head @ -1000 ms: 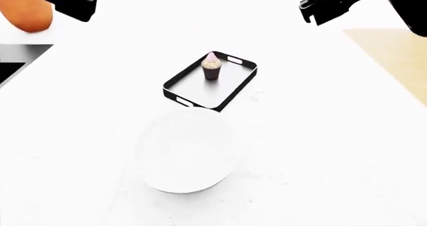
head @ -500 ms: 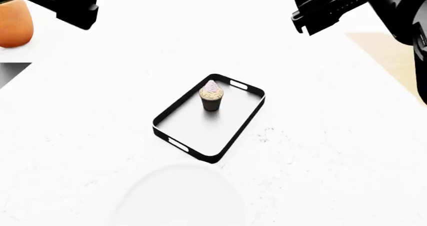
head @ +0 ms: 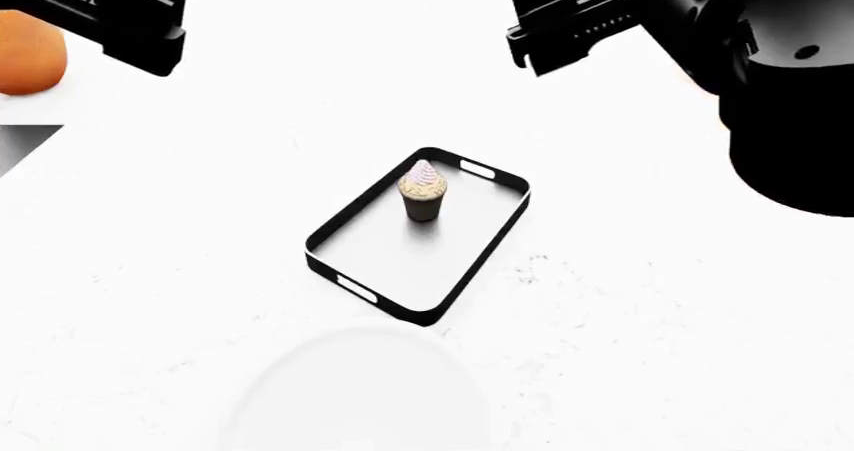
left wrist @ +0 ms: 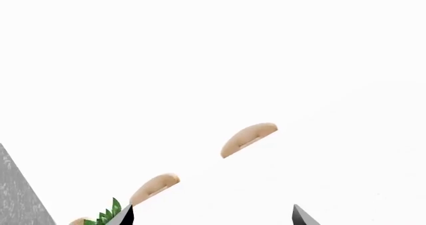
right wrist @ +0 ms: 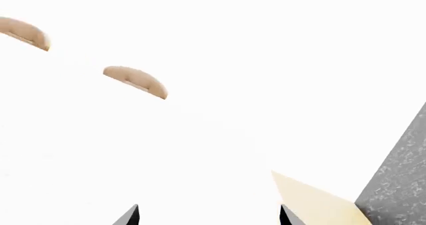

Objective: Move the fresh-baked cupcake off the tray onto the counter, and place the bowl used for mixing into the sink.

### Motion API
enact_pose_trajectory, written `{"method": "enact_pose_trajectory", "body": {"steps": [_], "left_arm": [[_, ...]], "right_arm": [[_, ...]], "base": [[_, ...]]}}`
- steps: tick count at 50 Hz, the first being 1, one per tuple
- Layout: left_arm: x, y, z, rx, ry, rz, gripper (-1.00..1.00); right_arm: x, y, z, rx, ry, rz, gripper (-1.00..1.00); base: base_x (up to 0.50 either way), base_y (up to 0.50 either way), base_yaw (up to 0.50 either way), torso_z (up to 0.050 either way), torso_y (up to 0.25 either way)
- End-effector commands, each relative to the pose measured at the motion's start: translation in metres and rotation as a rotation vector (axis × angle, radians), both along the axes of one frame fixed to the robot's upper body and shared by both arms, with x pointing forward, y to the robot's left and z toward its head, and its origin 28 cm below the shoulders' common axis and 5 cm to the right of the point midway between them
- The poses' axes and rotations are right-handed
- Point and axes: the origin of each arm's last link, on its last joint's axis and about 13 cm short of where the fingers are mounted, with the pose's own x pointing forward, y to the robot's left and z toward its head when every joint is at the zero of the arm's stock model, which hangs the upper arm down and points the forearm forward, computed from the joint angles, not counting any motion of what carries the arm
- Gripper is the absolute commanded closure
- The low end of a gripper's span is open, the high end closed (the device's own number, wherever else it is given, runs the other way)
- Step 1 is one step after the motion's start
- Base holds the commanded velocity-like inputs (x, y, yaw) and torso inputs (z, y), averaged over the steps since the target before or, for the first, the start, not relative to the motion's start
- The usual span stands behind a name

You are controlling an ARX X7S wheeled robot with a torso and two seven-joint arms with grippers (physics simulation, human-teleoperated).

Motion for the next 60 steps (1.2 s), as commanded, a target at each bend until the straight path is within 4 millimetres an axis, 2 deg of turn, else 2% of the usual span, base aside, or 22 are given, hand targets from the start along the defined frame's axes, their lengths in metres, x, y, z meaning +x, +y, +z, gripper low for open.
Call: {"method": "enact_pose_trajectory", "body": {"steps": [1,5,14,22,34,60], "left_arm": [[-0.005,0.001,0.001,-0.006,-0.004,0.007,-1.00],[-0.004,0.001,0.003,-0.006,-0.006,0.005,-1.00],[-0.004,0.000,0.001,-0.005,-0.002,0.003,-1.00],[-0.004,0.000,0.002,-0.006,-0.003,0.001,-1.00],[-0.003,0.001,0.002,-0.003,-0.003,0.001,-1.00],[0.000,-0.001,0.000,-0.003,0.002,-0.008,-1.00]], "right_arm": [[0.028,0.017,-0.019,0.191,0.087,0.125,-1.00],[0.036,0.019,-0.025,0.224,0.102,0.155,-1.00],[0.054,0.026,-0.054,0.280,0.155,0.212,-1.00],[0.062,0.031,-0.069,0.314,0.173,0.246,-1.00],[0.070,0.041,-0.083,0.359,0.194,0.297,-1.00],[0.082,0.058,-0.106,0.344,0.254,0.343,-1.00]], "base": [[0.00,0.00,0.00,0.000,0.000],[0.00,0.00,0.00,0.000,0.000],[0.00,0.00,0.00,0.000,0.000],[0.00,0.00,0.00,0.000,0.000],[0.00,0.00,0.00,0.000,0.000],[0.00,0.00,0.00,0.000,0.000]]}}
